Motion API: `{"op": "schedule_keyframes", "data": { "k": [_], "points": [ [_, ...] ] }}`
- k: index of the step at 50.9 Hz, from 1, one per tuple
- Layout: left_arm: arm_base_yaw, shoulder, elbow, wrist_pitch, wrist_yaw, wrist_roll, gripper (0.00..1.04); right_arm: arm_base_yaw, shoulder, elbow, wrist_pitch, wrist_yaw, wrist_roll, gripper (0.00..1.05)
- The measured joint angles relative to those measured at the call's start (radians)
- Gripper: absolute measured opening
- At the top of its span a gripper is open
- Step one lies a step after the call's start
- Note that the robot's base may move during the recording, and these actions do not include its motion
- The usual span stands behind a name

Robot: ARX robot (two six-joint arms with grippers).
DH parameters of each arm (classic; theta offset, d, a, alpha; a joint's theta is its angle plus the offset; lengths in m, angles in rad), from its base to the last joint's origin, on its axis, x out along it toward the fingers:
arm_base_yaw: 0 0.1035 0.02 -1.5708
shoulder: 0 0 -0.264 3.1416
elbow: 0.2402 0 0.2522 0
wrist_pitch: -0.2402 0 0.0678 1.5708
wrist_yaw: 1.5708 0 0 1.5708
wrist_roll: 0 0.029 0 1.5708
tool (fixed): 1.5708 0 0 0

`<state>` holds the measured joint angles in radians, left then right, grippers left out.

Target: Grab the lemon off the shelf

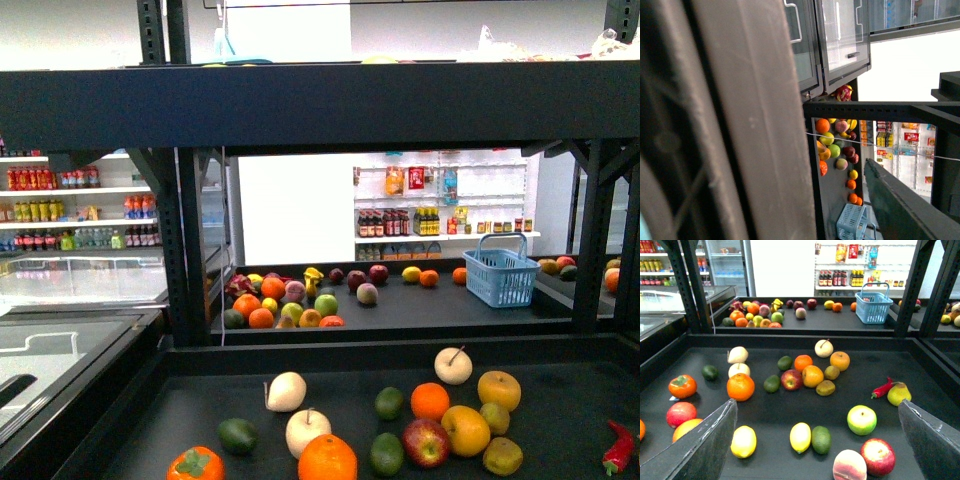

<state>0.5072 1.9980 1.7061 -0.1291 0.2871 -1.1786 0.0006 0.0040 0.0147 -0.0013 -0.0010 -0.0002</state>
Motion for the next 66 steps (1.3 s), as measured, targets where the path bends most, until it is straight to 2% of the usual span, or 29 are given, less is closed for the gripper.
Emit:
{"op": "schedule_keyframes", "data": {
  "k": [7, 11, 21, 31, 44, 57, 66],
  "points": [
    [0.000, -0.007, -0.021, 0.002, -0.006, -0.048, 0.35, 0.000, 0.000, 0.000, 0.000, 0.000, 0.000, 0.97],
    [-0.002, -0.018, -0.034, -0.004, -0.005, -0.065, 0.28, 0.000, 0.000, 0.000, 0.000, 0.000, 0.000, 0.97],
    [-0.005, -0.063, -0.071, -0.018, -0.026, -0.008, 0.26, 0.000, 0.000, 0.000, 0.000, 0.000, 0.000, 0.97],
    [-0.051, -0.168, -0.166, -0.027, -0.014, 0.098, 0.26, 0.000, 0.000, 0.000, 0.000, 0.000, 0.000, 0.97],
    [-0.236, -0.370, -0.299, -0.054, 0.054, 0.205, 0.25, 0.000, 0.000, 0.000, 0.000, 0.000, 0.000, 0.97],
    [-0.415, -0.409, -0.354, -0.089, 0.081, 0.364, 0.25, 0.000, 0.000, 0.000, 0.000, 0.000, 0.000, 0.97],
    [-0.587, -0.400, -0.389, -0.096, 0.087, 0.452, 0.24, 0.000, 0.000, 0.000, 0.000, 0.000, 0.000, 0.97]
  ]
}}
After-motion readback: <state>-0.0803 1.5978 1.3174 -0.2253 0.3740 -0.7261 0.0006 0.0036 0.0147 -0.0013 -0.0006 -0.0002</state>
